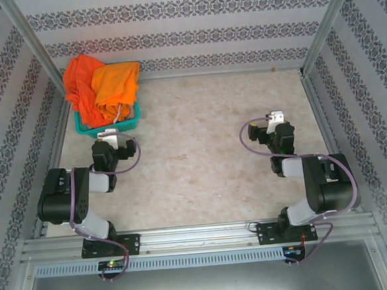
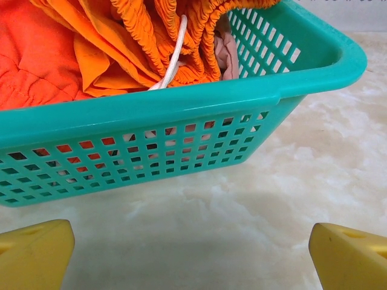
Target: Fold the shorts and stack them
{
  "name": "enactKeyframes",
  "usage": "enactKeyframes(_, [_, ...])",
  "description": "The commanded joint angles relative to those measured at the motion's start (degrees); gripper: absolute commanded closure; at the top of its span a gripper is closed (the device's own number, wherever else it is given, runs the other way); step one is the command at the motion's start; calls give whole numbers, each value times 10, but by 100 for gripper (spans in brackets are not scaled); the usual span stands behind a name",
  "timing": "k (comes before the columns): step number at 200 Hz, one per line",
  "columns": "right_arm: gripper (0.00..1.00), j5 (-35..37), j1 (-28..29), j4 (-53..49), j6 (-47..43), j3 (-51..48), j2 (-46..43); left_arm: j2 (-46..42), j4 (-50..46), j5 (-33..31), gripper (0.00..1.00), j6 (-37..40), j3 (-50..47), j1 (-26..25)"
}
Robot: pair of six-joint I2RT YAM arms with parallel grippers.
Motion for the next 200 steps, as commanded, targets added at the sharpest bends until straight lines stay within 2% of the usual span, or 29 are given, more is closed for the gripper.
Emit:
enactKeyframes(1, [2,-7,-4,11,6,-3,3,2,-7,3,0,9,11,-3])
enactKeyframes(84, [2,-9,-4,15,6,-5,1,1,4,-10,0,5,5,-3])
enactKeyframes(110, [2,0,-1,-39,3,-3,-56,-73,21,-36,0,-2,-37,-4])
enactKeyframes(126, [2,1,0,-128,12,5,-130,-172,-66,-67,0,-23,-42,-4])
enactKeyframes(154, [2,-14,7,-227,54,3,-256,-352,-312,-120,0,-103,3,-11])
enactKeyframes(167, [2,-33,11,-271,68,12,-300,-410,-421,-118,0,-136,50,-12])
enactKeyframes(183, [2,-52,15,-332,72,31,-335,-430,-524,-124,0,-155,125,-11])
enactKeyframes(200, [2,-59,20,-391,78,55,-359,-387,-611,-112,1,-150,236,-8])
